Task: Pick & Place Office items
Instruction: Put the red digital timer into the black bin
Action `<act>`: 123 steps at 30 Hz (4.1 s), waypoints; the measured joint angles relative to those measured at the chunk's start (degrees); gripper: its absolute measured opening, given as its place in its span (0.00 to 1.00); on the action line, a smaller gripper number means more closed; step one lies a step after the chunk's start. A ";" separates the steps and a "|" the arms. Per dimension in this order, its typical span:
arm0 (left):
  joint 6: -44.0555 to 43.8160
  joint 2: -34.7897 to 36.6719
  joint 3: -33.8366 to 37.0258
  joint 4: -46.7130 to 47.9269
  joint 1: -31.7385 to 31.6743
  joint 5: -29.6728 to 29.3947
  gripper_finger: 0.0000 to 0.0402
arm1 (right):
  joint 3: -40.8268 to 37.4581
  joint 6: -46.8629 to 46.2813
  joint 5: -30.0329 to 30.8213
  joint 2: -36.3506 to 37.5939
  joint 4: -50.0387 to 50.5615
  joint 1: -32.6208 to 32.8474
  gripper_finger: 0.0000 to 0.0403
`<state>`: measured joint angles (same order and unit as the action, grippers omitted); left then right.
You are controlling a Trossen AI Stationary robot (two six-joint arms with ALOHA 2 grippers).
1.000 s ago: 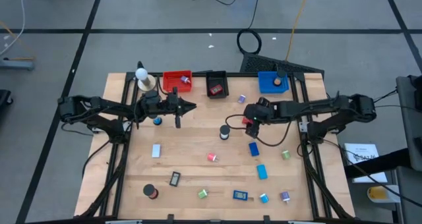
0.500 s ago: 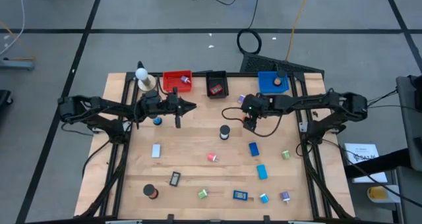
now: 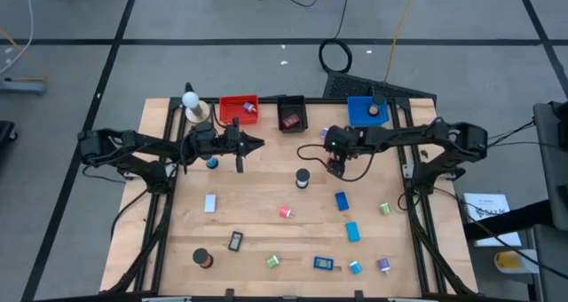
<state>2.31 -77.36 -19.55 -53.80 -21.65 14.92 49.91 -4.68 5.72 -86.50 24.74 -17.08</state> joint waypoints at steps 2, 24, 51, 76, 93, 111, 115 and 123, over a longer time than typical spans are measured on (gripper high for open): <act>0.00 0.00 0.00 -0.01 -0.01 0.00 0.12 | 0.00 0.14 -0.04 -0.62 0.08 0.02 0.77; 0.00 0.00 0.00 0.00 -0.02 0.00 0.12 | -4.15 -1.52 -2.19 -2.53 -3.09 0.33 0.48; 0.00 0.00 0.00 0.02 0.00 0.00 0.12 | 6.36 -1.93 0.22 -0.70 -13.43 -9.01 0.10; 0.00 0.00 0.02 0.00 -0.02 0.00 0.12 | 37.73 20.40 -18.11 -30.28 -14.08 -19.89 0.11; 0.00 0.00 0.07 -0.03 -0.02 0.00 0.12 | 37.62 21.35 -19.37 -32.22 -16.32 -19.96 0.20; 0.00 0.00 0.07 -0.02 -0.01 0.00 0.12 | 37.64 20.80 -14.65 -26.61 -13.28 -18.39 0.15; 0.00 0.00 0.07 -0.02 0.00 0.01 0.12 | 37.40 20.69 -14.75 -23.67 -12.35 -17.04 0.15; 0.00 0.00 0.07 -0.02 -0.01 0.00 0.12 | 29.87 19.87 -14.88 -18.52 -18.19 -15.36 0.14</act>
<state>2.31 -77.36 -19.49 -53.82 -21.66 14.92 79.78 15.20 -9.17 -105.03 6.54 -32.45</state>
